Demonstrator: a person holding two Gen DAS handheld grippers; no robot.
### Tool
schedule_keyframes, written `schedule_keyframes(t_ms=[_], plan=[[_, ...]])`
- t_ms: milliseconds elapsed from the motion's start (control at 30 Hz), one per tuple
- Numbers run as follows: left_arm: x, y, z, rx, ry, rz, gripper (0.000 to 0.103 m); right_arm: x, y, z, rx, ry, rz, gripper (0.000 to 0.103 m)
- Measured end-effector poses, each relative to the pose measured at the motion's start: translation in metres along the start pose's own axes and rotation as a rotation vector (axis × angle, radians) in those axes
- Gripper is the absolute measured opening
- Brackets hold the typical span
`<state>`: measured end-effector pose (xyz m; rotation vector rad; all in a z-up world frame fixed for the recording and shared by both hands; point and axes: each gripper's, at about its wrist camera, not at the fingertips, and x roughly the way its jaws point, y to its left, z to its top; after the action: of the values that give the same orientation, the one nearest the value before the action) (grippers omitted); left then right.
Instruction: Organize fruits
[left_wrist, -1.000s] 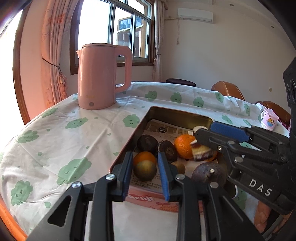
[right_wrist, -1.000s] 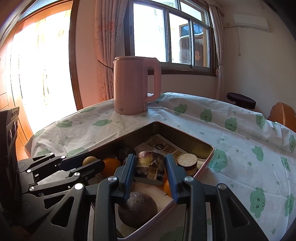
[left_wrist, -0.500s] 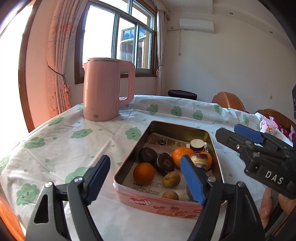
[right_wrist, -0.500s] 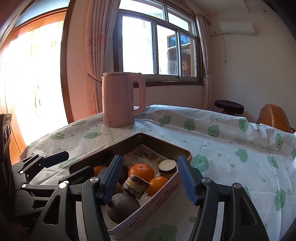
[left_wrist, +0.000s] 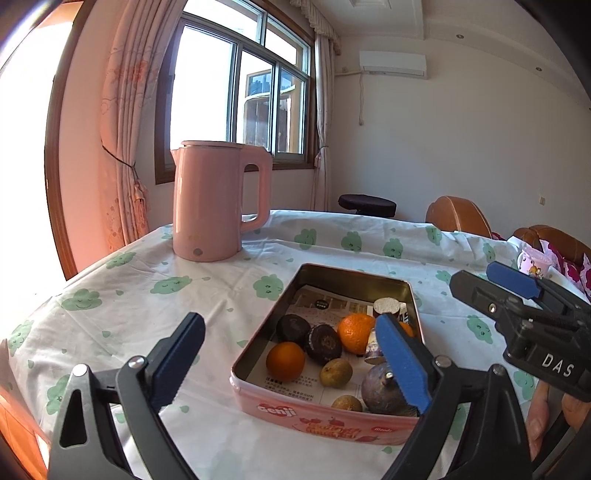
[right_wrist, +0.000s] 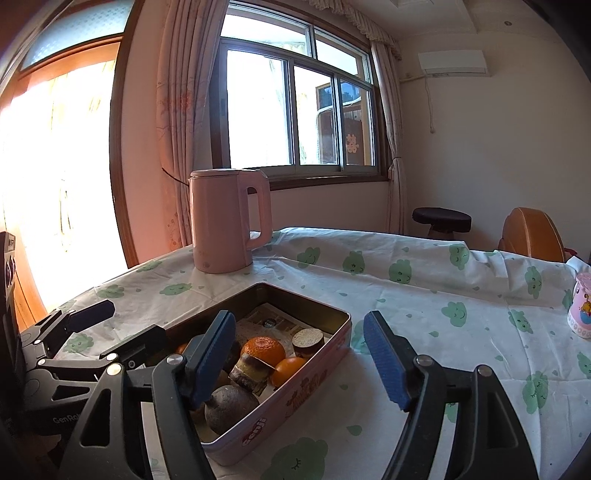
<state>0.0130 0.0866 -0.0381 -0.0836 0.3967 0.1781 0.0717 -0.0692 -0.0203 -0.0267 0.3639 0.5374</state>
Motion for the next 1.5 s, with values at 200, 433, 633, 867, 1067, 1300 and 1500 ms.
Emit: schedule_keyframes(t_ms=[200, 433, 633, 867, 1067, 1300, 1500], plan=[[-0.001, -0.002, 0.0, 0.005, 0.004, 0.001, 0.096, -0.006, -0.002, 0.0, -0.004, -0.003, -0.004, 0.074], [-0.004, -0.008, 0.002, 0.01, 0.0, -0.004, 0.097, -0.015, -0.007, 0.0, 0.003, -0.012, -0.013, 0.074], [-0.007, -0.013, 0.003, 0.019, -0.005, -0.006, 0.098, -0.024, -0.011, 0.002, 0.013, -0.023, -0.022, 0.074], [-0.007, -0.015, 0.003, 0.022, -0.002, -0.01, 0.099, -0.029, -0.013, 0.003, 0.017, -0.028, -0.027, 0.075], [-0.007, -0.015, 0.003, 0.019, -0.002, -0.012, 0.1, -0.03, -0.013, 0.003, 0.018, -0.028, -0.03, 0.075], [-0.008, -0.018, 0.005, 0.027, 0.006, -0.028, 0.103, -0.03, -0.015, 0.003, 0.019, -0.034, -0.035, 0.075], [-0.011, -0.024, 0.008, 0.047, -0.007, -0.015, 0.103, -0.033, -0.018, 0.005, 0.028, -0.041, -0.041, 0.075]])
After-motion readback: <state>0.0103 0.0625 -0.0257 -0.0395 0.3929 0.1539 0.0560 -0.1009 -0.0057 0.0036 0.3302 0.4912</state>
